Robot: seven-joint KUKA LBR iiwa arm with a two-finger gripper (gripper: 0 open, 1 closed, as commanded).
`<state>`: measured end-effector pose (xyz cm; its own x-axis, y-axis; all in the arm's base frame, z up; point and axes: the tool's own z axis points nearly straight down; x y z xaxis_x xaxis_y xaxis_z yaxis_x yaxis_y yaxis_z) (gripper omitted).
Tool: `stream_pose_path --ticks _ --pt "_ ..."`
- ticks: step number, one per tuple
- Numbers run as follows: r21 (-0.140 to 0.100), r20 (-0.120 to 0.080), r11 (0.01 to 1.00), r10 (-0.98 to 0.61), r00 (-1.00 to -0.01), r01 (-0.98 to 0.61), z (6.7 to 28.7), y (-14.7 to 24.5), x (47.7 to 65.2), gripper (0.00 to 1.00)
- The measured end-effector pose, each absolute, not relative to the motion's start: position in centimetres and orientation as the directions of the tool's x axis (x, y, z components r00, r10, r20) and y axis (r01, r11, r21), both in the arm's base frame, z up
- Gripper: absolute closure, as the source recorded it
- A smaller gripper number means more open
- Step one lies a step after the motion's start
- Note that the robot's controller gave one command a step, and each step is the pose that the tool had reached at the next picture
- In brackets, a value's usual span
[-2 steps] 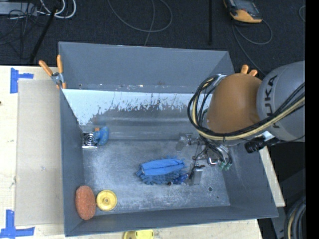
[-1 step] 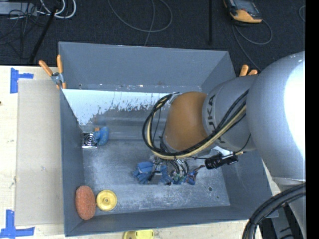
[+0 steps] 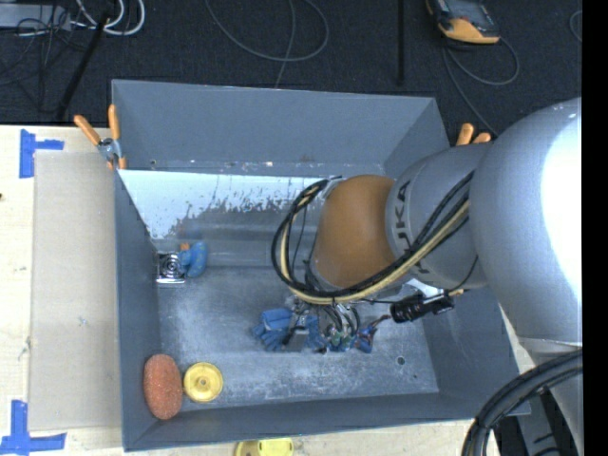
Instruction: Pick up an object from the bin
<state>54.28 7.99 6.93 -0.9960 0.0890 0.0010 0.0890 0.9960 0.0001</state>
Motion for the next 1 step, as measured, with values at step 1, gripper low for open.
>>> stream_pose_path --ticks 1 --pt "0.002 -0.006 0.997 0.076 -0.997 0.076 24.12 8.15 50.06 1.00"
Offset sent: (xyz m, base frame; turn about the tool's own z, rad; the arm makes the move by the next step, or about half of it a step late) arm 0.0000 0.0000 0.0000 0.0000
